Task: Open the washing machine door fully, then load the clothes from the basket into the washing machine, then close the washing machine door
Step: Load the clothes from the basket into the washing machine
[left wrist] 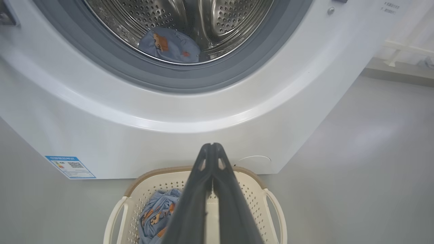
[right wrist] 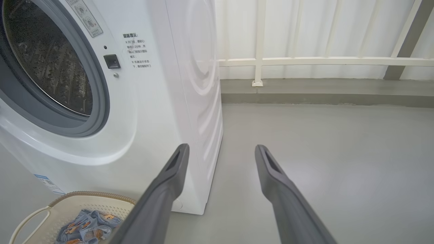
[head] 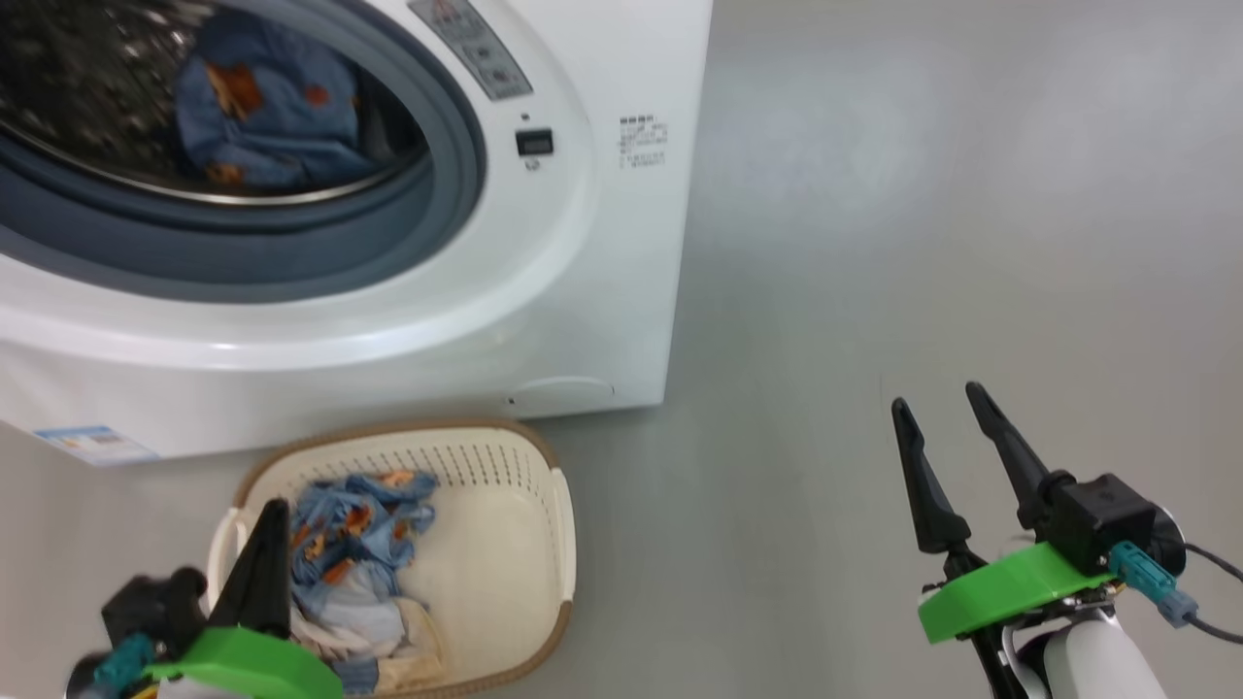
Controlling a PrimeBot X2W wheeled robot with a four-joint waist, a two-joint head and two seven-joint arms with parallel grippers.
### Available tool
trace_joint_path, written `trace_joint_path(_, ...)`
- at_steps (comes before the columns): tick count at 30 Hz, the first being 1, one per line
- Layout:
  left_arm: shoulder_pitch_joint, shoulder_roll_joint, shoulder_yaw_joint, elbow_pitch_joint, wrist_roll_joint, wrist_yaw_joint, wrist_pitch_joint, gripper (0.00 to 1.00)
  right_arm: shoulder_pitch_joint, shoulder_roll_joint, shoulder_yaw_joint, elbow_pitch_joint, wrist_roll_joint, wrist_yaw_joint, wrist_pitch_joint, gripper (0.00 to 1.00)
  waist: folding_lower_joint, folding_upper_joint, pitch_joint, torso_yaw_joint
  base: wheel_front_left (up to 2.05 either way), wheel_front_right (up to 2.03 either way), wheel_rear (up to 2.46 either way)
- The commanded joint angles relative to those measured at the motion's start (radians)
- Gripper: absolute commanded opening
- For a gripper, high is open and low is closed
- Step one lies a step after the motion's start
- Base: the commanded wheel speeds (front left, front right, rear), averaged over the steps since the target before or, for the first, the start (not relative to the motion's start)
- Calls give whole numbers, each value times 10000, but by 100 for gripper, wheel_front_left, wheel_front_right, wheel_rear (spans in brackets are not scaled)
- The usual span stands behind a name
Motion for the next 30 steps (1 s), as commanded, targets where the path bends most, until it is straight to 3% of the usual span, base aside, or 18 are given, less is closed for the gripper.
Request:
trace_joint_path(1, 219, 101, 472, -418, 114, -22, -64, 0, 140, 3, 262, -200, 134, 16, -118, 100, 0, 0, -842, 199, 0, 0, 0)
trace_joint_path(12, 1397, -392, 634, -1775, 255, -24, -64, 0, 721, 3, 238, -177, 420, 16, -118, 100, 0, 0, -1770, 365, 0, 0, 0)
trace_joint_path(13, 1493, -422, 634, -1926, 214, -24, -64, 65, 752, 3, 231, -152, 451, 16, -118, 100, 0, 0, -1834, 369, 0, 0, 0)
trace_joint_path(14, 1698, -469, 668, -2123, 156, -24, -64, 100, 812, 3, 242, -106, 517, 16, -118, 100, 0, 0, -1949, 370, 0, 0, 0)
trace_joint_path(30, 1984, -531, 872, -2782, 572, -24, -64, 100, 842, 3, 293, -6, 657, 16, -118, 100, 0, 0, -2089, 324, 0, 0, 0)
